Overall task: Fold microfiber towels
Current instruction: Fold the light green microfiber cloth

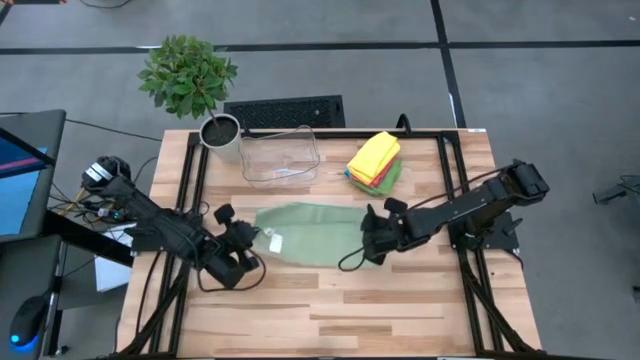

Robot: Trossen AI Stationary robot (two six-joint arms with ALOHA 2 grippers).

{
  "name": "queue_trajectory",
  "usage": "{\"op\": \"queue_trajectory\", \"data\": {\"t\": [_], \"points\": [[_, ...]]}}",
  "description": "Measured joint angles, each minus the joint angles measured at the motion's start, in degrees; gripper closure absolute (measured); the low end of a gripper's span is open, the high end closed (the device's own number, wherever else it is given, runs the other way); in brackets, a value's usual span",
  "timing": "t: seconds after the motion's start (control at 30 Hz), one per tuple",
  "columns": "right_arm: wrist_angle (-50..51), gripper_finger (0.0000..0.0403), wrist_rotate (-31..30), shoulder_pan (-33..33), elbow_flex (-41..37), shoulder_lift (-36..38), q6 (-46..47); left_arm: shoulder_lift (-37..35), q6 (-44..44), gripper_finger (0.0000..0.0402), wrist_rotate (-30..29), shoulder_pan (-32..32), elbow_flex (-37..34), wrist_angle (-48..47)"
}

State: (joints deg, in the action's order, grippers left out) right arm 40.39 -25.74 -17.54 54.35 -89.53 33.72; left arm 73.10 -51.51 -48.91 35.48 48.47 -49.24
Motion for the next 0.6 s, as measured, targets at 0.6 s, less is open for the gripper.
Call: {"op": "queue_trajectory", "data": {"t": [0.6], "points": [[0.0, 0.0377, 0.3, 7.9, -3.9, 1.0, -1.4, 0.1, 11.6, 0.0401, 3.5, -15.4, -1.6, 3.5]]}}
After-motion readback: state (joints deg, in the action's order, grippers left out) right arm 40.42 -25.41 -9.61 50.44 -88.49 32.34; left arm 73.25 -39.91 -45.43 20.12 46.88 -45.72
